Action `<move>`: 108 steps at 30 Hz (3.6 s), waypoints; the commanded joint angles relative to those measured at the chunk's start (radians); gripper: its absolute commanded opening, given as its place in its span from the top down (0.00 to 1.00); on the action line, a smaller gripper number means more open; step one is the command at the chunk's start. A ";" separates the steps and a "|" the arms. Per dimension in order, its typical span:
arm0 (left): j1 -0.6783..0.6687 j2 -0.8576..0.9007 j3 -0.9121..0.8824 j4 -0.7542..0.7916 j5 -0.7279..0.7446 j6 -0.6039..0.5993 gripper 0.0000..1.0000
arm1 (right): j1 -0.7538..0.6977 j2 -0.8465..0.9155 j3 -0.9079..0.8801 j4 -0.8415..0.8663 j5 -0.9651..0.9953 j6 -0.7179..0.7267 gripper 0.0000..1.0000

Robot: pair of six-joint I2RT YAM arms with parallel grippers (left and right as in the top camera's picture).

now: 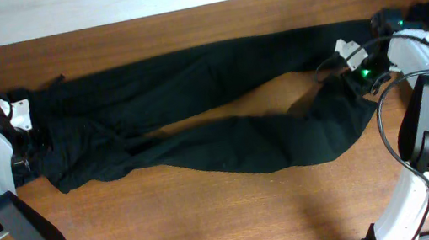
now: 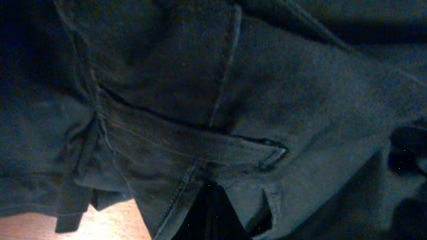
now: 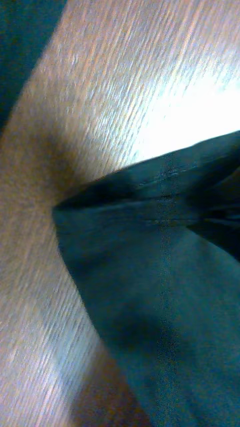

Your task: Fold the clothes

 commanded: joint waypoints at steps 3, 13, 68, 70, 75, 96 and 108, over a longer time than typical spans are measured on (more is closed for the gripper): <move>0.002 -0.004 0.074 -0.059 0.018 -0.014 1.00 | -0.037 -0.064 0.159 -0.073 0.011 0.108 0.96; 0.017 -0.010 0.134 -0.189 0.010 -0.034 1.00 | -0.167 -0.060 0.165 -0.087 0.087 0.237 0.96; 0.098 0.163 0.151 -0.051 0.306 0.148 1.00 | -0.288 -0.056 0.161 -0.041 -0.022 0.240 0.96; 0.098 0.156 0.167 -0.071 0.306 0.148 1.00 | -0.288 -0.056 0.161 -0.041 -0.022 0.240 0.96; 0.098 0.119 0.237 -0.167 0.297 0.148 1.00 | -0.288 -0.056 0.161 -0.041 -0.022 0.240 0.96; 0.109 0.050 0.321 -0.460 -0.016 -0.018 1.00 | -0.289 -0.050 0.154 -0.029 -0.022 0.264 0.96; 0.235 0.050 0.272 -0.520 -0.073 -0.038 1.00 | -0.289 -0.037 0.109 0.001 -0.033 0.282 0.96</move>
